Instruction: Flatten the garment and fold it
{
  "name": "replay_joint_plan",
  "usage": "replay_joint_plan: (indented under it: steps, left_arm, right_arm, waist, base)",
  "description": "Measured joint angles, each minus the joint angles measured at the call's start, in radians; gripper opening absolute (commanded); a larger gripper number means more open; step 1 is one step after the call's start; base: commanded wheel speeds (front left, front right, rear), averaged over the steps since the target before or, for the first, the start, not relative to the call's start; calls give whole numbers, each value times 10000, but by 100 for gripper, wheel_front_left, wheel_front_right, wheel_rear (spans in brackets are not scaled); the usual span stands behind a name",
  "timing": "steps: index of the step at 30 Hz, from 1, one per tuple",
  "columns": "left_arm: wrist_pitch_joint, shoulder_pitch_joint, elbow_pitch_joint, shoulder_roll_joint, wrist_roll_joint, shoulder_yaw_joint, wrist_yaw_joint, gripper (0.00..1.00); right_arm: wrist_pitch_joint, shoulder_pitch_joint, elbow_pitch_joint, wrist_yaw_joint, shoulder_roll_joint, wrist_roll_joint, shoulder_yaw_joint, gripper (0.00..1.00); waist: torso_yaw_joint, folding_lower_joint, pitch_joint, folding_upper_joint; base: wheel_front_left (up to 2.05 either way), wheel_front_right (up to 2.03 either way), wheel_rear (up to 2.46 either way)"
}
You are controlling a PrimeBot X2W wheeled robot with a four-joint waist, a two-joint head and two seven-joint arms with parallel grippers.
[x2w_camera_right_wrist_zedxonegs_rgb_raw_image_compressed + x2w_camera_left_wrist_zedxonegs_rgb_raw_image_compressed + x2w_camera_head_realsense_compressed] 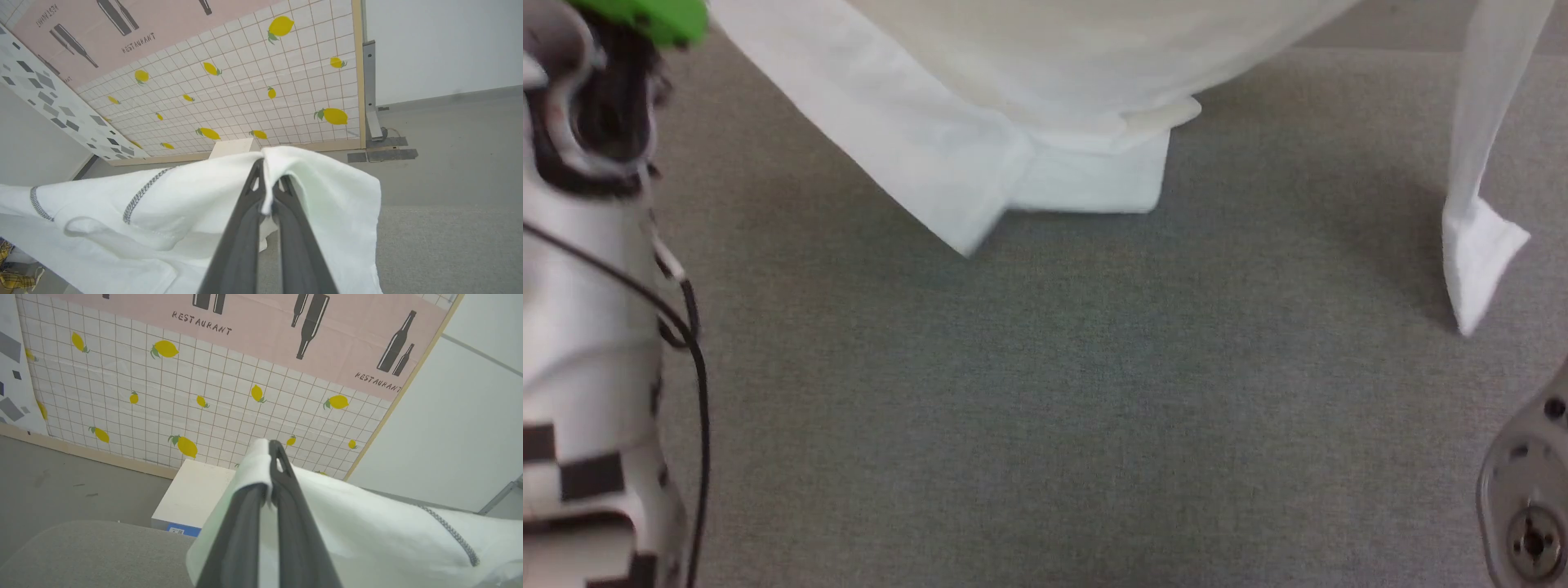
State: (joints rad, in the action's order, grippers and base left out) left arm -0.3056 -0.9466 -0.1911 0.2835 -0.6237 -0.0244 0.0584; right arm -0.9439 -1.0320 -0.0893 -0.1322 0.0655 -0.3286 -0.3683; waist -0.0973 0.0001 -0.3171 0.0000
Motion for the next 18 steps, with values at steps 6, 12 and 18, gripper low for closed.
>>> replay_joint_plan:
  steps: [6, 12, 18]
  left_arm:
    - [481, -2612, -1607, 800, 1649, -828, -134, 0]
    - [1528, -4720, -2617, 865, 2274, -865, 157, 0]
    - [3014, -6031, -3237, 940, 2452, -679, 355, 0]
  right_arm:
    - [1285, -2685, -1670, 0, -184, 1035, -203, 0]
    - [2949, -4722, -3287, 0, -174, 1197, -176, 0]
    - [4504, -5921, -4531, 0, -174, 1080, 125, 0]
  waist:
    - [134, 1, -849, 0]
    - [300, 1, -1635, 0]
    - [510, 2, -2122, 0]
  base:
    - [0, 0, 0]
    - [0, 0, 0]
    - [0, 0, 0]
